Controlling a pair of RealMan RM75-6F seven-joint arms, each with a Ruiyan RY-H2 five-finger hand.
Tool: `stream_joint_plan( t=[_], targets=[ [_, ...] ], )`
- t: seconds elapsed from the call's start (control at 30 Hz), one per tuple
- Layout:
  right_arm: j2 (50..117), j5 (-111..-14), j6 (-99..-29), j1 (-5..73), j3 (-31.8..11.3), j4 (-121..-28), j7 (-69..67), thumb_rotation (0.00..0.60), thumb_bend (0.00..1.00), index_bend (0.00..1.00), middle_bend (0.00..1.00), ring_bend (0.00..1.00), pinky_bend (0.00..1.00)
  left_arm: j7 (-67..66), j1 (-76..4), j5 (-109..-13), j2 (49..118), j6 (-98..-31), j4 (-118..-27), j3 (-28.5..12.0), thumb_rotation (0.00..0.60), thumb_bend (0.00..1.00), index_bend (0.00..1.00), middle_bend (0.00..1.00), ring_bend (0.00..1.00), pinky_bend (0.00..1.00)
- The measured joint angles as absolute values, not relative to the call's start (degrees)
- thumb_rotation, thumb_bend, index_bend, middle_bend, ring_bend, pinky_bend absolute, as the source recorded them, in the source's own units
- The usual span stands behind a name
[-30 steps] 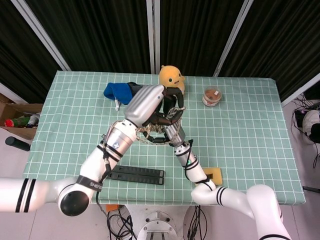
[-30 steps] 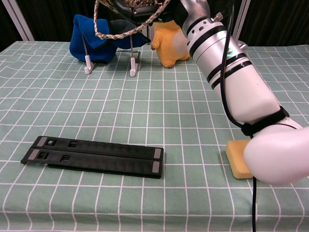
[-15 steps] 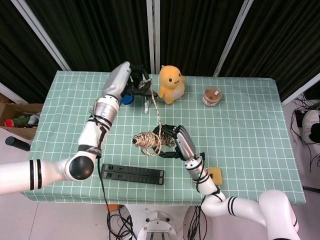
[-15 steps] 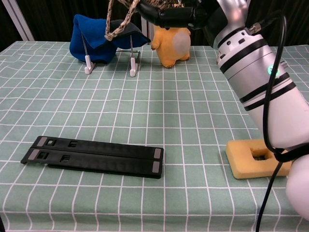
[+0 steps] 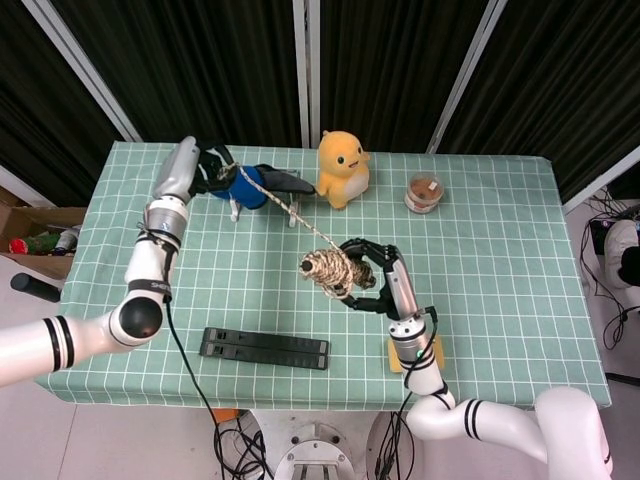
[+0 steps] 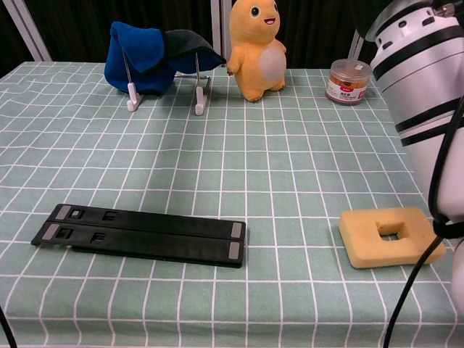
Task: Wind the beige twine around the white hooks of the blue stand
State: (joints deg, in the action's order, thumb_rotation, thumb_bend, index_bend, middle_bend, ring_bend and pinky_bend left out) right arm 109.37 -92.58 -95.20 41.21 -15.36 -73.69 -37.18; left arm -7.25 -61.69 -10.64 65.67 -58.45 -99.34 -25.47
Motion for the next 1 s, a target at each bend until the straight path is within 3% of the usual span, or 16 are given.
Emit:
stream_joint_plan(
  t=[0.6,0.83,1.0],
  targets=[
    [106.2,-89.4,-96.5,36.6,-18.5,-78.9,-40.2,0.6,0.68,0.81,0.62,0.56,0.77,-4.6,-54.9,-13.9,69.2,-55.2,-92.5,-23.3,0.6,0.4,0.83,0.79,0.68,0.74],
    [106.5,-86.3,-94.9,36.7,-21.4,-77.9,-40.5,0.6,0.68,0.81,0.62,0.56,0.77,-2.1,-51.5,-19.7,68.5,-56.8,-97.2,-23.4,0.6,0.4,0.83,0.79,0.68,0.74],
    [107.1,-82.6,-91.4,38.0,-24.7,-76.7,-39.9,0.6,0.68,0.81,0.62,0.56,0.77,-0.8,-47.9,-28.1,67.3,-62.1,-104.9,-23.0,0.6,0.4,0.83,0.79,0.68,0.74]
  ],
)
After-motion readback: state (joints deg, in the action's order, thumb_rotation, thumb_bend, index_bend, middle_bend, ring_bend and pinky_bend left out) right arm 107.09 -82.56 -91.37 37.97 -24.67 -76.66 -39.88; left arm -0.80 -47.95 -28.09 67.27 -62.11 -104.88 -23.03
